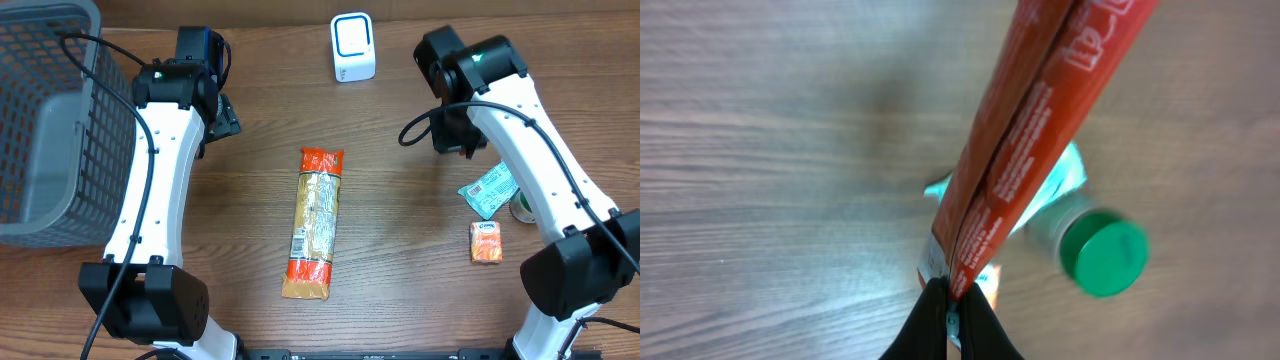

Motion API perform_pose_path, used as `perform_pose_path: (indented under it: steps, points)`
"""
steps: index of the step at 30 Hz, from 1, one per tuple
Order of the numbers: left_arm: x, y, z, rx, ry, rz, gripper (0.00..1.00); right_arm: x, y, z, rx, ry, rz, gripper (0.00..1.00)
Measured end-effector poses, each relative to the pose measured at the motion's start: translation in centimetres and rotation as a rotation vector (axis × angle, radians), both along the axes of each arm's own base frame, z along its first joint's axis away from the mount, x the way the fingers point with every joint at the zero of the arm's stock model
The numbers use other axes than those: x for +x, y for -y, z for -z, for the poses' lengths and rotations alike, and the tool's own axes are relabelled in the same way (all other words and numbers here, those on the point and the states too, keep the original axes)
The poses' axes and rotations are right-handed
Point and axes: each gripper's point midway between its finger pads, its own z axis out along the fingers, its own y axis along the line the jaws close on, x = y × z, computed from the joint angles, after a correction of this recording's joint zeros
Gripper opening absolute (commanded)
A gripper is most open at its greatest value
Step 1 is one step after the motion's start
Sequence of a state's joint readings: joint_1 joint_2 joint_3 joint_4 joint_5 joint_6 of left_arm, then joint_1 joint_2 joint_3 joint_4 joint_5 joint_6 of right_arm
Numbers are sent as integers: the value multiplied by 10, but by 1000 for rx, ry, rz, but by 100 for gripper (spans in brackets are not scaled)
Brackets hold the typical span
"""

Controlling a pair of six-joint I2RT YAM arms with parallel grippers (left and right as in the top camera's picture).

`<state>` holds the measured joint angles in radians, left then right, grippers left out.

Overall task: Scan the item barcode
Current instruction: 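Carry the red packet right and release it beside the teal wipes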

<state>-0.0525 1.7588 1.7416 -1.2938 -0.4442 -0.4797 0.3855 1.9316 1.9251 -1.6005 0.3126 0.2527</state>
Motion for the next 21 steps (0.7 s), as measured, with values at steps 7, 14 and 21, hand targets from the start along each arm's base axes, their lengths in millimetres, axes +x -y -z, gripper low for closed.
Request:
perform_pose_path:
  steps: [7,14,21]
  points:
    - [0,0,0,0,0,0,100,-32,8,46,-31,-149,83,4]
    - [0,0,0,0,0,0,100,-54,22,76,-96,-226,120,4]
    - [0,0,0,0,0,0,100,-68,30,95,-138,-265,120,5]
